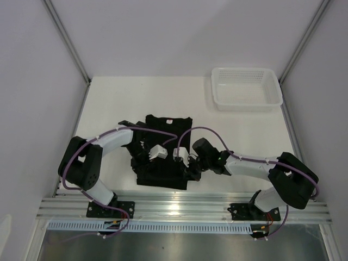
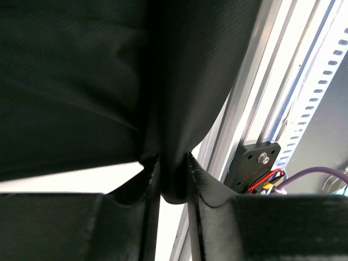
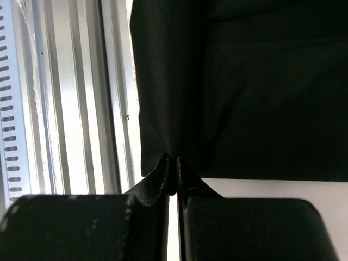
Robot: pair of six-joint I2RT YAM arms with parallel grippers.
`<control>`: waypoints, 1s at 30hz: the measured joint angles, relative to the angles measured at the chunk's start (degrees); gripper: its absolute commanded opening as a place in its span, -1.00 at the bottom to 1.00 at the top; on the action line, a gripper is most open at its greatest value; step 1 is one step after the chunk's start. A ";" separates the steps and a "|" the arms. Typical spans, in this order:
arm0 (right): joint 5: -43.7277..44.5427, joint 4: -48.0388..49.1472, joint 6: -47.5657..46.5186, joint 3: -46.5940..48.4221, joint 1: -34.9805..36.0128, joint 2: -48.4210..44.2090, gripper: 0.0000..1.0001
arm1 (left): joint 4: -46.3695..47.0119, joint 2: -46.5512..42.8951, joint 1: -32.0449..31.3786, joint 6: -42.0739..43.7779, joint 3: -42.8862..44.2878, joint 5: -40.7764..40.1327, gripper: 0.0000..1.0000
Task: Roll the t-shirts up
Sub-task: Roll the tshirt
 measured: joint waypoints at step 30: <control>1.49 -2.14 2.29 3.32 -2.45 5.44 -0.56 | 3.58 3.02 5.25 -3.17 3.04 -0.96 -0.92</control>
